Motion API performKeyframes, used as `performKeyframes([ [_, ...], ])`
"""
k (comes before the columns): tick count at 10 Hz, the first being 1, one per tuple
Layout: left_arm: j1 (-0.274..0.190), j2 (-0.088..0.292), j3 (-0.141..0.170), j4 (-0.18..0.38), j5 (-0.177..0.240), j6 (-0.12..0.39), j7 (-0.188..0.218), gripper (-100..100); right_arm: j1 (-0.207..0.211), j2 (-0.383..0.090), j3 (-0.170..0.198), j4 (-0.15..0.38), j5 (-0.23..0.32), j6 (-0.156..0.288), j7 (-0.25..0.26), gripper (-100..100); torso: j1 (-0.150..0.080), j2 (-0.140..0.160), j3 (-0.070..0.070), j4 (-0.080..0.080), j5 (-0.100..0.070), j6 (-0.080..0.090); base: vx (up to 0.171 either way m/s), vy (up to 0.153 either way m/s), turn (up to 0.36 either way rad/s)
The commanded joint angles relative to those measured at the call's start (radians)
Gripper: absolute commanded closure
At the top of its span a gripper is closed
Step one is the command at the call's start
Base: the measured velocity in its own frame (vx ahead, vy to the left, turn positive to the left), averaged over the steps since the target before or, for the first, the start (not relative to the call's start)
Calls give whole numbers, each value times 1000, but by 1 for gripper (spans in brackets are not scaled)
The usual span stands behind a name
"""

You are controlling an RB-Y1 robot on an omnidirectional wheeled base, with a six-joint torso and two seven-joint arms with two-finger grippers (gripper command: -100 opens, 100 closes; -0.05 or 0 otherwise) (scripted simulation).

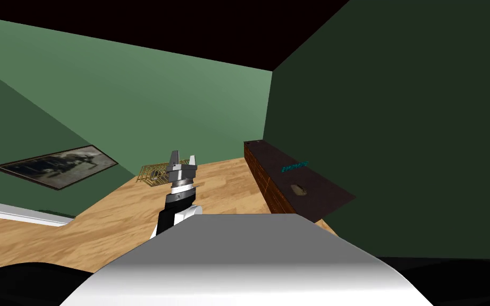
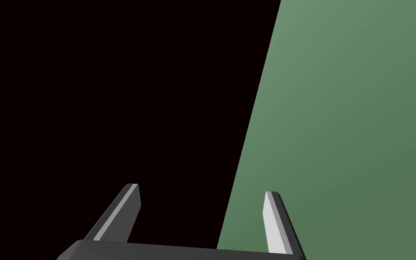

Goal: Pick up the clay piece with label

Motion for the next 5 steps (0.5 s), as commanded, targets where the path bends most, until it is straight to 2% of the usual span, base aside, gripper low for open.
performKeyframes([
  [1, 0, 0, 0, 0, 0, 0, 0, 0, -15, 5, 3, 45, 5, -12, 5, -100, 0, 0, 0, 0, 0, 0, 46, -24, 5],
  [2, 0, 0, 0, 0, 0, 0, 0, 0, -36, -15, 11, 70, 36, -16, 7, -100, 1, 2, 1, 0, 0, 1, 103, -28, 254],
  [3, 0, 0, 0, 0, 0, 0, 0, 0, -36, -15, 11, 103, 36, -16, 7, -100, 1, -1, 0, 0, 0, -1, 110, -48, 144],
  [4, 0, 0, 0, 0, 0, 0, 0, 0, -57, -35, 19, 144, 65, -18, 9, -100, 0, -1, -1, 0, 0, 0, 116, -52, 233],
  [5, 0, 0, 0, 0, 0, 0, 0, 0, -57, -35, 19, 158, 65, -18, 9, -100, 0, -2, -1, 0, 0, -1, 99, -51, 112],
])
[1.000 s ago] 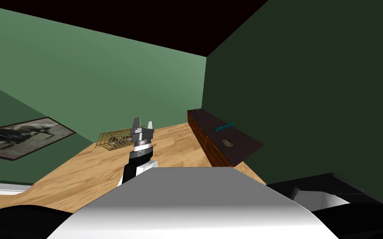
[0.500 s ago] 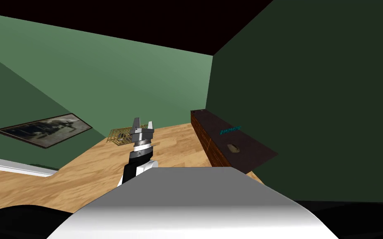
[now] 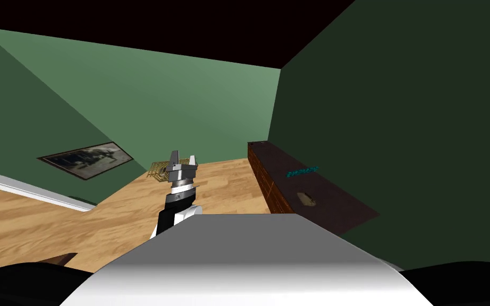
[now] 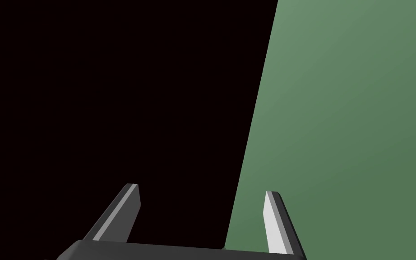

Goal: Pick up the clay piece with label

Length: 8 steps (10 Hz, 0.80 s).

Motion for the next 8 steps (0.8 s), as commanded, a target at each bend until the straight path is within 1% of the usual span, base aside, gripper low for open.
performKeyframes([
  [1, 0, 0, 0, 0, 0, 0, 0, 0, -10, 3, 2, 28, 5, -6, 4, -100, 0, 0, 0, 0, 0, 0, 50, -30, -27],
  [2, 0, 0, 0, 0, 0, 0, 0, 0, -30, -17, 9, 62, 34, -8, 5, -100, 2, 3, 1, 1, 0, 0, 96, -40, 191],
  [3, 0, 0, 0, 0, 0, 0, 0, 0, -30, -17, 9, 81, 34, -8, 5, -100, 1, 1, 1, 0, 0, -1, 89, -60, 144],
  [4, 0, 0, 0, 0, 0, 0, 0, 0, -49, -35, 15, 130, 61, -10, 7, -100, 0, 1, 1, 0, 0, 0, 111, -61, 213],
  [5, 0, 0, 0, 0, 0, 0, 0, 0, -49, -35, 15, 131, 61, -10, 7, -100, -1, -1, 0, 0, 0, -1, 98, -64, 86],
  [6, 0, 0, 0, 0, 0, 0, 0, 0, -67, -53, 20, 171, 86, -11, 8, -100, 0, 0, 0, 0, 0, 0, 116, -85, 115],
  [8, 0, 0, 0, 0, 0, 0, 0, 0, -99, -83, 32, 262, 133, -11, 10, -100, -5, -5, -3, -1, -1, -1, 182, -148, 261],
])
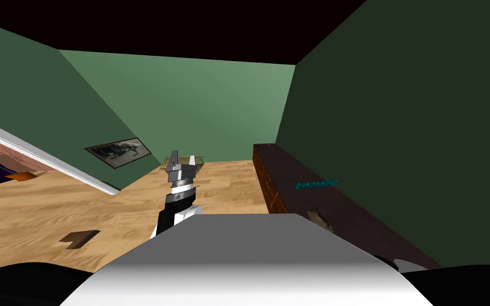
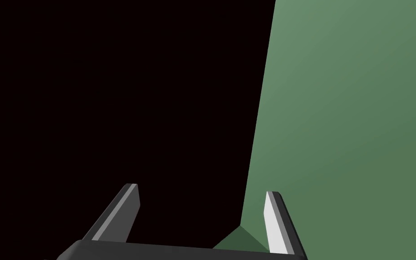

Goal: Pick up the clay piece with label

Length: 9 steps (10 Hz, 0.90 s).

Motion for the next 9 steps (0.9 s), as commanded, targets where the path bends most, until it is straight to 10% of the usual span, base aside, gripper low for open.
performKeyframes([
  [1, 0, 0, 0, 0, 0, 0, 0, 0, -17, -2, 5, 40, 16, 3, 2, -100, 0, 0, 0, 0, 0, 0, 83, -124, 69],
  [9, 0, 0, 0, 0, 0, 0, 0, 0, -75, -10, 48, 172, 110, 12, -3, -100, 4, 4, 2, 1, 0, 1, 104, -127, 110],
])
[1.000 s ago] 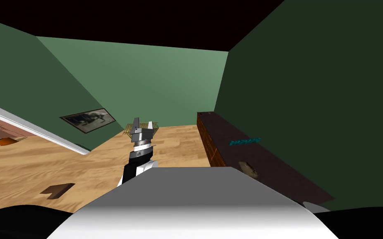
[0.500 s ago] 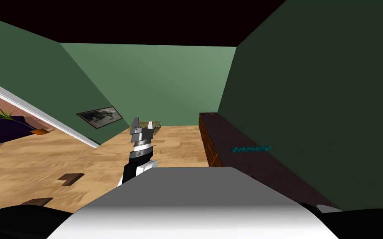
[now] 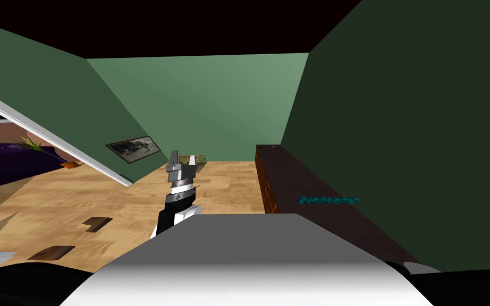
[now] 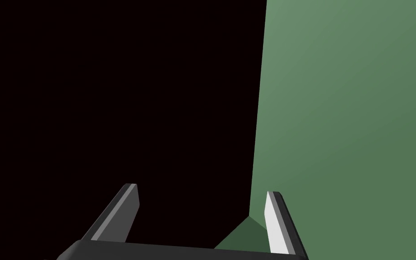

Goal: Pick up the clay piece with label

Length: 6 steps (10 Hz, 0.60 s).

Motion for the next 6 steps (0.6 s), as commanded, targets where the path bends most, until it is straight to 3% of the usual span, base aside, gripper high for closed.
performKeyframes([
  [1, 0, 0, 0, 0, 0, 0, 0, 0, 0, 0, 0, 0, 0, 0, 0, 0, 0, 0, 0, 0, 0, 0, 8, -10, 2],
  [2, 0, 0, 0, 0, 0, 0, 0, 0, -5, 33, 3, 9, -3, 26, 11, -100, 3, 2, 1, 1, 1, 0, -6, -34, 76],
  [4, 0, 0, 0, 0, 0, 0, 0, 0, -10, 67, 6, 18, -6, 53, 21, -100, 1, 4, 3, 1, 0, 0, -9, -58, 65],
  [6, 0, 0, 0, 0, 0, 0, 0, 0, -18, 67, 5, 35, -6, 38, 31, -100, 1, 4, 3, 1, 0, 0, -5, -29, 9],
])
